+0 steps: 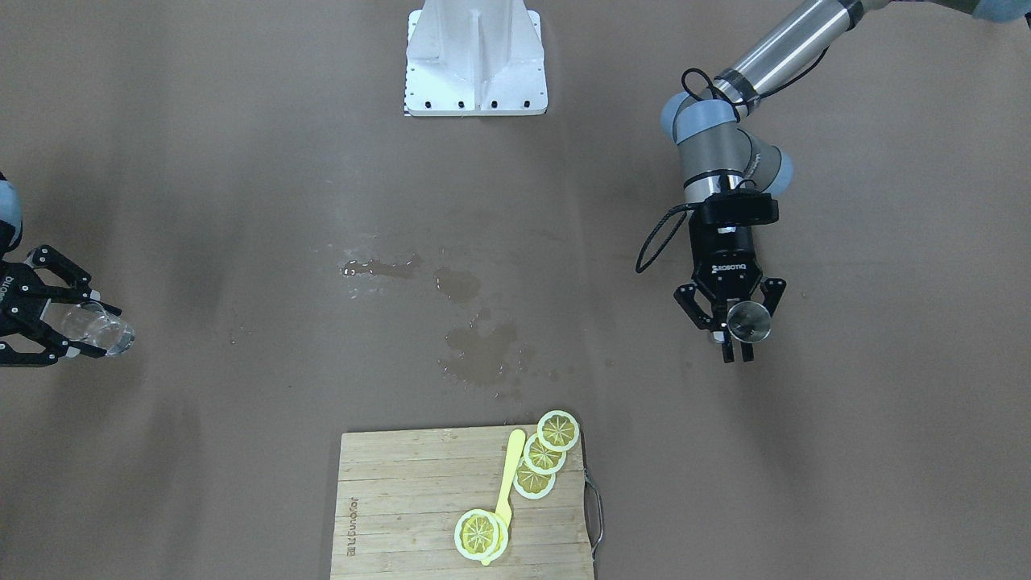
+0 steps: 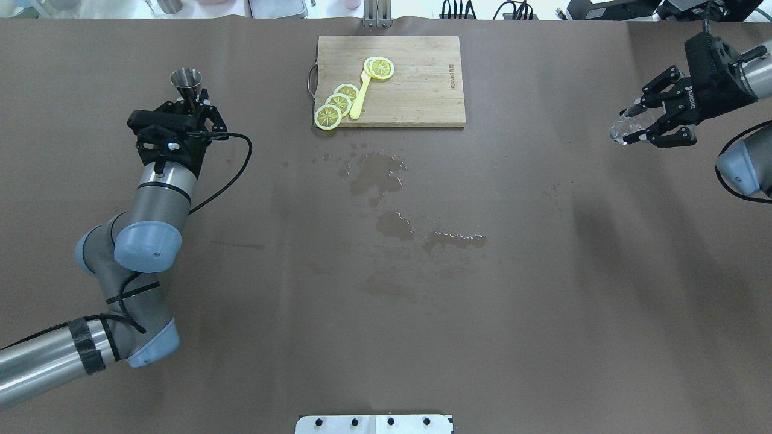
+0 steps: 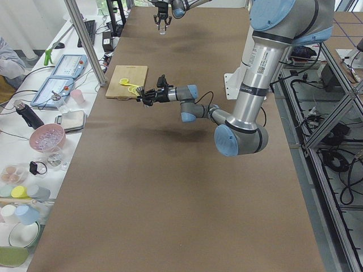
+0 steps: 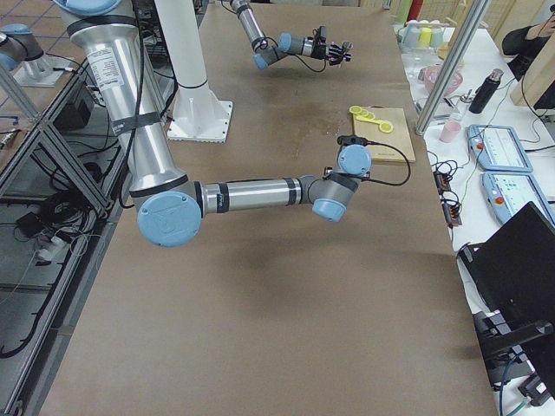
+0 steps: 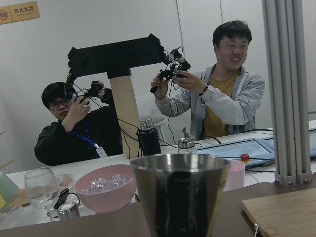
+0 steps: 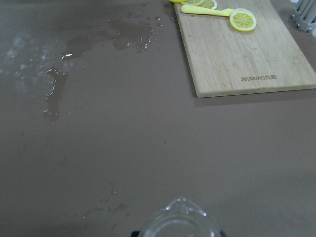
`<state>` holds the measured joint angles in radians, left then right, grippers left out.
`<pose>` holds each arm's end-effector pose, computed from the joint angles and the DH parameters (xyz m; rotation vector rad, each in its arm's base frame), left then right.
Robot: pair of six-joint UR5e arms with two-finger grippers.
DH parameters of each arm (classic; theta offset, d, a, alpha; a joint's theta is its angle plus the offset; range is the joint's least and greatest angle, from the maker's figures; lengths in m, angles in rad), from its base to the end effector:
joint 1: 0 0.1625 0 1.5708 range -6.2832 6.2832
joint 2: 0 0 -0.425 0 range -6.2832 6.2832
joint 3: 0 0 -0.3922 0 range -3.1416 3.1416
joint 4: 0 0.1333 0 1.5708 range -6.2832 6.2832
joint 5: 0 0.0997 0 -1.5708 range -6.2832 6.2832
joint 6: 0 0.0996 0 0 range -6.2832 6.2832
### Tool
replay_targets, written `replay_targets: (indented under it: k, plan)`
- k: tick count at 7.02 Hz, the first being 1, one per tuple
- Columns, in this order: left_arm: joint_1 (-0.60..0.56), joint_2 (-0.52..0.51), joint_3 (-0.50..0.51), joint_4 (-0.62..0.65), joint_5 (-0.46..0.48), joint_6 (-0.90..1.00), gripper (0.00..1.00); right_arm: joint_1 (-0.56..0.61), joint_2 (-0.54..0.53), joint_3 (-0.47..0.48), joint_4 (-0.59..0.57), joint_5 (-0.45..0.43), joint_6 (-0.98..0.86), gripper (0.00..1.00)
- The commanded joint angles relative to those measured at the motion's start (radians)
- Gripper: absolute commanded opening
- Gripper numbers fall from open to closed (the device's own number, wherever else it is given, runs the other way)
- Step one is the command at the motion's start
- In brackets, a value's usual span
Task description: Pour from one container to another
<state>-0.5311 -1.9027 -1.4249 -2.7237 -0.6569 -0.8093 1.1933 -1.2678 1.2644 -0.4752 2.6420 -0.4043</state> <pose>0.4151 -0.4899 0.4087 1.3464 0.5200 -0.4207 -0.1812 -0.5814 0.5030 1.0582 -1.0060 -1.2281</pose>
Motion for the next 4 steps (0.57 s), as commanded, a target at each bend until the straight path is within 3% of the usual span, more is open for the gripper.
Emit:
replay_targets:
  k: [1,3,4]
  plan:
    - [-0.004,0.118,-0.002,-0.074,0.002,-0.008,0.00,-0.041,0.011,-0.078,0.078,-0.007,-0.028,0.00]
    - [0.051,0.183,-0.032,-0.058,0.139,-0.083,0.00,-0.078,0.050,-0.143,0.121,-0.121,-0.036,0.00]
    - [0.115,0.267,-0.092,0.006,0.210,-0.247,0.00,-0.092,0.074,-0.167,0.122,-0.151,-0.036,0.00]
